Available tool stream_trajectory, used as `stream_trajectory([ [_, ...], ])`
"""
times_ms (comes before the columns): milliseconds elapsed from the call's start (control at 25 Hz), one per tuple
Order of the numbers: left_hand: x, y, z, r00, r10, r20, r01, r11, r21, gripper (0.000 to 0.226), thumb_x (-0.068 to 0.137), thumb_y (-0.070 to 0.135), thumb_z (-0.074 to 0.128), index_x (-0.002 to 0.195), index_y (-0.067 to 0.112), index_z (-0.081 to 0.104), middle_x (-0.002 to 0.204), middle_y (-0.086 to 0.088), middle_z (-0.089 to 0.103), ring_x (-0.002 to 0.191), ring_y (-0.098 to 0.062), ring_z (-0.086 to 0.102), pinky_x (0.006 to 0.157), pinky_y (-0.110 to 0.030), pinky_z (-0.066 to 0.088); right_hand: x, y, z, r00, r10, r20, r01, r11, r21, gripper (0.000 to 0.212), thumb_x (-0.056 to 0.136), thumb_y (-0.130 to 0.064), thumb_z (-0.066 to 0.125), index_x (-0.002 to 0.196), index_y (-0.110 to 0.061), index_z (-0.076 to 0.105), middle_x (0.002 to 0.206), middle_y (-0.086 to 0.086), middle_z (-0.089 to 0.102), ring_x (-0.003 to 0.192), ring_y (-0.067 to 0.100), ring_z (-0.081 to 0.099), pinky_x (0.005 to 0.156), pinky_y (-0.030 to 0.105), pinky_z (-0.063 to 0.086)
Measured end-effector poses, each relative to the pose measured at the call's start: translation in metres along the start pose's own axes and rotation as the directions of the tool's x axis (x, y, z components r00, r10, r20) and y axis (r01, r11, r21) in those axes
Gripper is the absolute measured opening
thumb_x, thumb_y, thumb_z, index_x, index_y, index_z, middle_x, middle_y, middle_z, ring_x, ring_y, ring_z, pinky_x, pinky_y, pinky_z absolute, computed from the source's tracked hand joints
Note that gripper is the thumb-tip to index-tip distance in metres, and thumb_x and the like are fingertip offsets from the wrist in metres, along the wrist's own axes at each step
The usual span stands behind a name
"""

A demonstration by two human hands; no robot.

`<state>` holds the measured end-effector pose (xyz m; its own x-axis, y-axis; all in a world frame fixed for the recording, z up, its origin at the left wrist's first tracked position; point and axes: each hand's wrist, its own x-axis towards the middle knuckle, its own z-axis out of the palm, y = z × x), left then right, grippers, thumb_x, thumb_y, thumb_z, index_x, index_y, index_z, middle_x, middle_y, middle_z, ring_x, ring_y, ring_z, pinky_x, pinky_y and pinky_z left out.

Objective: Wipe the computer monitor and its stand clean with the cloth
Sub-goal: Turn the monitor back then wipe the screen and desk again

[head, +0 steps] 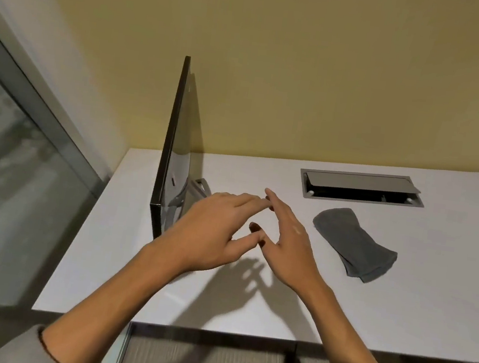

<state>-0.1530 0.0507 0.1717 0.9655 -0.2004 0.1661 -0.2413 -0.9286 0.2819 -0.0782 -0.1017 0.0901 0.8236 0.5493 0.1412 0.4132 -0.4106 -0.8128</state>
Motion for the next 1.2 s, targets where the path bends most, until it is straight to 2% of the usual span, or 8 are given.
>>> stream_trajectory([
  [200, -0.04, -0.035, -0.067, 0.987, 0.104, -0.119, -0.1, 0.994, 0.037, 0.041, 0.097, 0.037, 0.05, 0.135, 0.02, 0.056, 0.133, 0.009, 0.06, 0.12, -0.011, 0.056, 0.098, -0.03, 0.045, -0.023, -0.076, 0.039, 0.993, -0.062, -0.103, 0.071, 0.994, 0.087, 0.061, 0.095, -0.035, 0.056, 0.15, -0.036, 0.027, 0.15, -0.02, 0.035, 0.136, -0.003, 0.034, 0.112, 0.03, 0.034],
  [360, -0.058, -0.093, -0.094, 0.978, 0.095, -0.184, -0.073, 0.99, 0.125, 0.042, 0.095, 0.025, 0.044, 0.133, 0.016, 0.057, 0.134, 0.0, 0.06, 0.123, -0.019, 0.054, 0.103, -0.037, 0.043, -0.039, -0.126, 0.083, 0.994, -0.09, -0.065, 0.093, 0.995, 0.038, 0.082, 0.095, -0.05, 0.05, 0.154, -0.036, -0.005, 0.16, -0.021, -0.007, 0.145, -0.005, -0.006, 0.12, 0.026, 0.009],
  [440, -0.063, -0.123, -0.096, 0.987, 0.1, -0.127, -0.07, 0.971, 0.227, 0.054, 0.088, 0.019, 0.036, 0.141, 0.015, 0.049, 0.146, -0.004, 0.05, 0.135, -0.024, 0.044, 0.107, -0.045, 0.039, -0.043, -0.144, 0.106, 0.994, -0.077, -0.076, 0.079, 0.996, 0.032, 0.092, 0.094, -0.053, 0.049, 0.15, -0.032, -0.021, 0.156, -0.022, -0.027, 0.143, -0.004, -0.022, 0.121, 0.03, 0.002],
  [560, -0.066, -0.154, -0.089, 0.991, 0.117, 0.067, -0.134, 0.912, 0.388, 0.087, 0.068, 0.01, 0.027, 0.155, 0.019, 0.023, 0.164, -0.005, 0.016, 0.149, -0.024, 0.017, 0.113, -0.046, 0.029, -0.045, -0.168, 0.139, 0.992, 0.0, -0.123, 0.01, 0.997, 0.079, 0.104, 0.092, -0.049, 0.054, 0.146, -0.027, -0.032, 0.149, -0.02, -0.041, 0.139, 0.0, -0.033, 0.122, 0.038, -0.003],
  [680, -0.063, -0.165, -0.079, 0.982, 0.09, 0.164, -0.149, 0.908, 0.392, 0.104, 0.062, -0.001, 0.036, 0.158, 0.026, 0.004, 0.165, 0.003, -0.004, 0.152, -0.016, -0.003, 0.118, -0.049, 0.017, -0.039, -0.181, 0.163, 0.983, 0.076, -0.169, -0.06, 0.994, 0.094, 0.111, 0.089, -0.044, 0.058, 0.141, -0.023, -0.038, 0.147, -0.015, -0.045, 0.138, 0.003, -0.037, 0.121, 0.042, -0.005],
  [920, -0.049, -0.17, -0.065, 0.979, 0.112, 0.169, -0.165, 0.924, 0.345, 0.099, 0.068, -0.001, 0.032, 0.157, 0.024, -0.005, 0.164, 0.008, -0.007, 0.149, -0.006, -0.012, 0.122, -0.048, 0.002, -0.02, -0.193, 0.185, 0.938, 0.252, -0.24, -0.18, 0.942, 0.283, 0.125, 0.085, -0.033, 0.065, 0.132, -0.023, -0.05, 0.143, -0.014, -0.051, 0.137, 0.006, -0.039, 0.121, 0.041, -0.008],
  [1040, -0.044, -0.173, -0.056, 0.979, 0.154, 0.131, -0.194, 0.894, 0.403, 0.095, 0.068, 0.007, 0.026, 0.157, 0.019, -0.004, 0.165, 0.002, -0.008, 0.15, -0.011, -0.009, 0.12, -0.054, -0.003, -0.01, -0.195, 0.187, 0.929, 0.286, -0.233, -0.19, 0.913, 0.361, 0.125, 0.084, -0.031, 0.065, 0.129, -0.023, -0.052, 0.14, -0.014, -0.053, 0.135, 0.005, -0.042, 0.119, 0.037, -0.013],
  [1200, -0.035, -0.172, -0.047, 0.984, 0.162, 0.079, -0.18, 0.855, 0.487, 0.104, 0.064, 0.001, 0.038, 0.157, 0.016, -0.006, 0.164, -0.002, -0.013, 0.151, -0.018, -0.014, 0.118, -0.057, -0.002, -0.003, -0.19, 0.183, 0.925, 0.298, -0.234, -0.21, 0.918, 0.337, 0.129, 0.08, -0.038, 0.065, 0.127, -0.02, -0.053, 0.14, -0.01, -0.055, 0.134, 0.009, -0.044, 0.114, 0.032, -0.019],
])
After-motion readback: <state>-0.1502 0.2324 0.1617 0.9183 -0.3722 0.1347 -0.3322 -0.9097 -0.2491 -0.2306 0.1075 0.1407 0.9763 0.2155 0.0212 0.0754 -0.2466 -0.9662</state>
